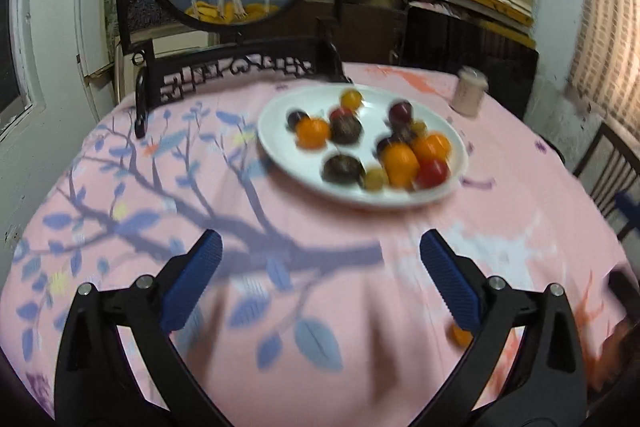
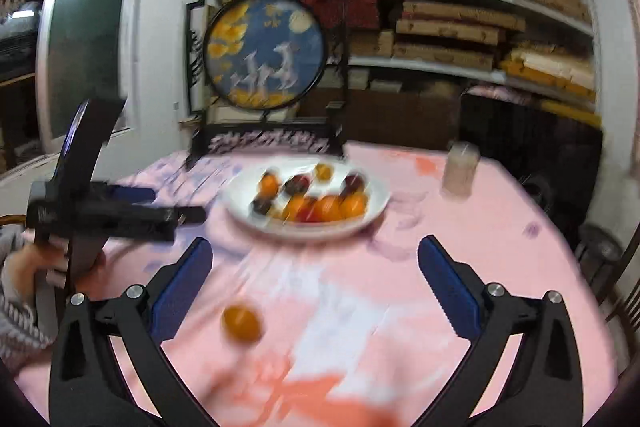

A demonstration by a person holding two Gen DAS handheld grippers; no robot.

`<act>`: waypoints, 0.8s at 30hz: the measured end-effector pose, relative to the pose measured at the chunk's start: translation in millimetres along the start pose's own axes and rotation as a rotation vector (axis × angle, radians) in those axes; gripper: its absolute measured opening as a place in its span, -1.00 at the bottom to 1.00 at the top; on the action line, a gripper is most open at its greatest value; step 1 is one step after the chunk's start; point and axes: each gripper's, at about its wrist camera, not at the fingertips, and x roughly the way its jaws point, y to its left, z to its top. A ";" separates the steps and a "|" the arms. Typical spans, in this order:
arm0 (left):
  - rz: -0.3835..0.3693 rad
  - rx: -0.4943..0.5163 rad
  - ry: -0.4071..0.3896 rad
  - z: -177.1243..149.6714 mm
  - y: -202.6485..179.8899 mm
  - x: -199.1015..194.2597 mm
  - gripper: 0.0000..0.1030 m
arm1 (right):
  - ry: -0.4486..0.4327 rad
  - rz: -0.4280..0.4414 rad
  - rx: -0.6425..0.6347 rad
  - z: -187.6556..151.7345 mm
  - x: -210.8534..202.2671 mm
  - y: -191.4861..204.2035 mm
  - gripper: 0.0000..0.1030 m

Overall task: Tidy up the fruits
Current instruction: 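Move the right tool toward the last orange fruit on the cloth, then close the right tool around the orange fruit and lift it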

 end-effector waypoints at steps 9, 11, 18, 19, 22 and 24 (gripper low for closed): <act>-0.028 0.295 -0.063 -33.6 -59.9 -26.2 0.96 | 0.099 0.100 0.191 -5.4 -1.6 -30.6 0.97; -0.037 0.322 -0.054 -36.6 -65.8 -23.8 0.96 | 0.133 0.139 0.323 -9.5 2.7 -49.3 0.97; -0.108 0.385 0.006 -47.1 -83.3 -14.9 0.96 | 0.199 0.235 0.389 -12.3 12.2 -39.1 0.97; -0.119 0.397 0.013 -48.3 -85.9 -14.6 0.96 | 0.205 0.249 0.386 -11.4 13.9 -36.2 0.85; -0.169 0.414 0.044 -51.1 -91.0 -10.4 0.96 | 0.288 0.328 0.421 -12.6 34.4 -29.0 0.42; -0.194 0.410 0.059 -51.3 -92.2 -7.5 0.96 | 0.361 0.379 0.471 -17.1 51.7 -29.5 0.30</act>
